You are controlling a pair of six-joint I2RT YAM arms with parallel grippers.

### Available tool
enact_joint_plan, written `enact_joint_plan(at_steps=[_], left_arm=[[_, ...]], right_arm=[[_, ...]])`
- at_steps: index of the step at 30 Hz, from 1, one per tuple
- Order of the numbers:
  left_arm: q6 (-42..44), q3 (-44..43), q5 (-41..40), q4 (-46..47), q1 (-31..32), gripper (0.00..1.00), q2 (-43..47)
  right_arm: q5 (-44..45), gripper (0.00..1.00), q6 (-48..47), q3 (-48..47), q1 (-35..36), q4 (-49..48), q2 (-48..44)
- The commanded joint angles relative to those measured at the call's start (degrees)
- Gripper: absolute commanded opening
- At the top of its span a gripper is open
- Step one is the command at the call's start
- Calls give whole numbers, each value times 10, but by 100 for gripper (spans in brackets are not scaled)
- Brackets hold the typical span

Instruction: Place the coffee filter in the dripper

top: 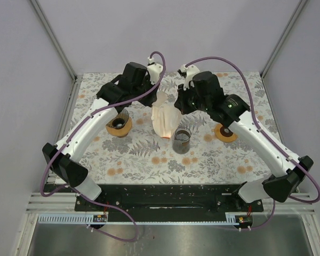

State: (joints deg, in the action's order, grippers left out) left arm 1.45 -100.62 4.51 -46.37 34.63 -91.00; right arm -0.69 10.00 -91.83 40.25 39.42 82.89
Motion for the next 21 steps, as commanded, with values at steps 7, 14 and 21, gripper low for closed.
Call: enact_joint_plan(at_steps=[7,14,21], left_arm=[[-28,-9,51,30,-39,0,11],[-36,-60,88,25,-86,0,6],[-58,-113,132,27,-148,0,7]], right_arm=[[4,0,-27,-55,4,4,-82],[29,0,-39,-71,4,3,-120],[43,0,-52,-64,4,-4,-143]])
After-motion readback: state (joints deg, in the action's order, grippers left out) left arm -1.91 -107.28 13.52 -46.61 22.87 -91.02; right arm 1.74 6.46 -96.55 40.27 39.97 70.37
